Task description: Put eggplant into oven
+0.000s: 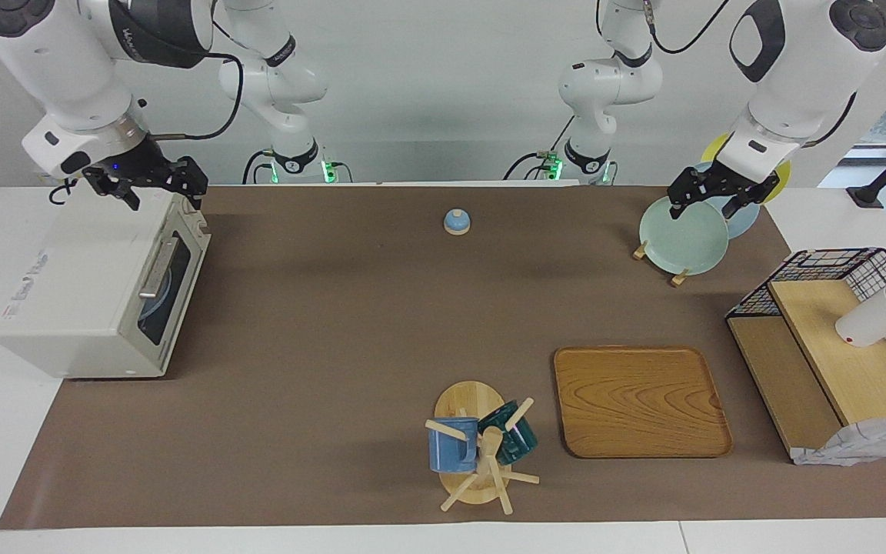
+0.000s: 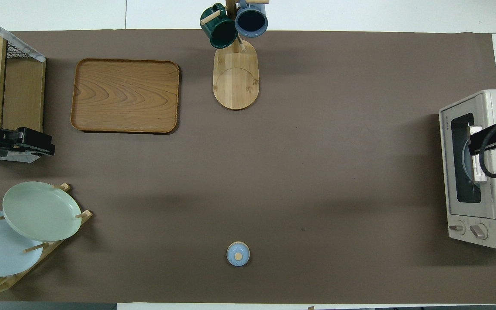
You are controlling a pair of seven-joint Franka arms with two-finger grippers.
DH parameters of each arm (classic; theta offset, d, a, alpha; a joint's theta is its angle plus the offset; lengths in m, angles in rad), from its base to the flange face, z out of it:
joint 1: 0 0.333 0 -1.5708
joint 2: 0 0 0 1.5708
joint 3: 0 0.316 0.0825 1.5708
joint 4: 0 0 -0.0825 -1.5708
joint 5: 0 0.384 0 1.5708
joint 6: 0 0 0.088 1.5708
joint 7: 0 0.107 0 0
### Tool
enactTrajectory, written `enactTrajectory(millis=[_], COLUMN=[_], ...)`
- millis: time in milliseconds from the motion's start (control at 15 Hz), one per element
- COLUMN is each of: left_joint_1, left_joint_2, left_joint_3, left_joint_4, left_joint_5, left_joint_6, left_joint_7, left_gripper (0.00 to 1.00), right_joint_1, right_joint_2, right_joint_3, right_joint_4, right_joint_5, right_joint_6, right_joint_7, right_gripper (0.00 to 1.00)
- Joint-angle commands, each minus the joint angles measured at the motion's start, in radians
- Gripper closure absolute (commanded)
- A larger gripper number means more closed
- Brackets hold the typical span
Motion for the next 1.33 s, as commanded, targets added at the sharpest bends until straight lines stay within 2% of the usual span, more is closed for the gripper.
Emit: enactTrajectory(millis=[0, 266, 399, 1263], left_joint_1=[0.016, 0.016, 0.016, 0.016], left_joint_2=[-0.008, -0.008, -0.008, -0.008], left_joint_3=[-0.011, -0.011, -0.011, -0.011], left_joint_4=[-0.004, -0.004, -0.004, -0.004], left_joint_5=[0.015, 0.015, 0.015, 0.015], left_joint_6=[-0.002, -0.002, -0.002, -0.002], left_joint_7=[0.011, 0.011, 0.011, 0.011], left_gripper=[0.00, 0.00, 0.00, 0.00], right_joint_1=[-0.002, -0.002, -0.002, -0.002], right_joint_2=[-0.004, -0.003, -0.004, -0.003], right_joint_3=[0.006, 0.006, 0.005, 0.009], right_joint_4=[0.007, 0.007, 0.012, 0.022], right_joint_5=[0.024, 0.044, 0.112, 0.064], right_joint_6=[0.008, 0.036, 0.056, 0.059], right_joint_7=[0.011, 0.011, 0.014, 0.011], right_gripper=[0.00, 0.00, 0.00, 0.00])
